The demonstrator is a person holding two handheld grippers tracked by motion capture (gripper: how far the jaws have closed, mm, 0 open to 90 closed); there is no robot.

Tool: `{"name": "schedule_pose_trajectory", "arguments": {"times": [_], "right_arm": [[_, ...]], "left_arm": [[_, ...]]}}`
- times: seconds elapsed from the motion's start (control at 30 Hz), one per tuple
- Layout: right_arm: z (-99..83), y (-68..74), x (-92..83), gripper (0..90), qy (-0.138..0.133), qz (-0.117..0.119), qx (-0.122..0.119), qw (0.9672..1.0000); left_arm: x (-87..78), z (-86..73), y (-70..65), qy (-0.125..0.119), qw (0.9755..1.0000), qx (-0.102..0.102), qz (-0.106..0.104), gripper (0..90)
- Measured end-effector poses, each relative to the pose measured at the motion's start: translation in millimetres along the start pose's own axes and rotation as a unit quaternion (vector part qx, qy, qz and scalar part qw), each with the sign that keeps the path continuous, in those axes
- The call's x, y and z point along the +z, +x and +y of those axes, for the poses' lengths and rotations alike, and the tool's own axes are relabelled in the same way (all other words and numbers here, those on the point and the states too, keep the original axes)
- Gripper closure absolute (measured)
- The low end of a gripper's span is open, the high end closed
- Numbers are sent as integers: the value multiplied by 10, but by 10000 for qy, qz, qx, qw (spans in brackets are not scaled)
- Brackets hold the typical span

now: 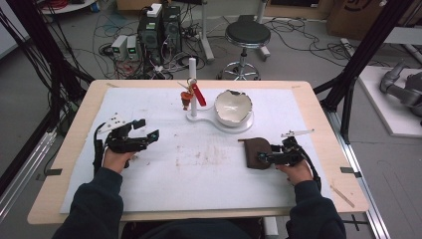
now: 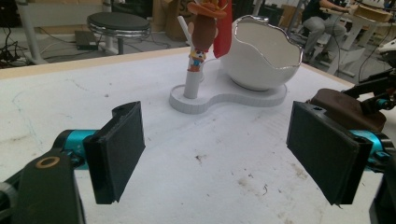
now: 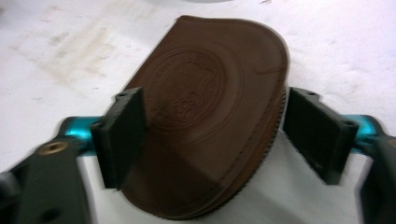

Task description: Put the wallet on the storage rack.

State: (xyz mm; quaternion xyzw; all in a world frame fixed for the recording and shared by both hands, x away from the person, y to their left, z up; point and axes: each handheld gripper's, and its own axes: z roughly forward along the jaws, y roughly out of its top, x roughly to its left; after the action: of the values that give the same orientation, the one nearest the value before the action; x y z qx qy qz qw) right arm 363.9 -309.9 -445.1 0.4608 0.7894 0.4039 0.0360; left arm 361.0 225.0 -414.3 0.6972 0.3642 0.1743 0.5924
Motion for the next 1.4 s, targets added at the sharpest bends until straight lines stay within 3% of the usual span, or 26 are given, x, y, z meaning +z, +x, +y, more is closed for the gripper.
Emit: {"name": "schedule_pose_trajectory", "arguments": {"times": [0.07,0.17,0.27,0.43,0.63,0.7,0.77,0.83,0.93,0.97,1.03,1.17,1.3,1.4], "right_arm": [[5,9,2,253,-12,-5,-102,9999],[36,91,9,303,81,88,-513,9986],[73,224,67,318,153,206,-968,9950],[124,384,161,320,195,354,-1441,9887],[139,447,226,280,186,315,-1272,9912],[132,409,246,273,238,386,-971,9942],[131,373,251,334,324,618,-690,9952],[142,402,237,393,303,577,-933,9935],[173,501,226,413,284,460,-1412,9885],[190,538,223,423,257,402,-1631,9854],[196,591,216,461,160,340,-1861,9818],[210,704,205,472,-11,163,-2471,9688],[210,787,195,503,-143,88,-2833,9589],[207,816,200,512,-200,85,-2951,9552]], "left_arm": [[6,-1,-2,11,10000,0,-6,191],[19,-6,-5,47,10000,-24,-1,192],[32,-12,-10,108,9999,-38,-31,199],[56,-19,-27,157,9999,-19,-50,206],[66,-22,-39,191,9998,-13,-76,211],[75,-24,-47,182,9998,-20,-96,214],[88,-27,-55,213,9997,13,-117,222],[107,-29,-74,239,9996,22,-140,227],[144,-22,-109,264,9994,39,-203,232],[161,-17,-123,266,9994,26,-241,234],[203,-14,-153,259,9990,-51,-371,251],[366,-25,-261,450,9965,-78,-700,262],[580,-19,-441,684,9932,-35,-940,263],[715,-30,-572,841,9899,88,-1136,262]]}}
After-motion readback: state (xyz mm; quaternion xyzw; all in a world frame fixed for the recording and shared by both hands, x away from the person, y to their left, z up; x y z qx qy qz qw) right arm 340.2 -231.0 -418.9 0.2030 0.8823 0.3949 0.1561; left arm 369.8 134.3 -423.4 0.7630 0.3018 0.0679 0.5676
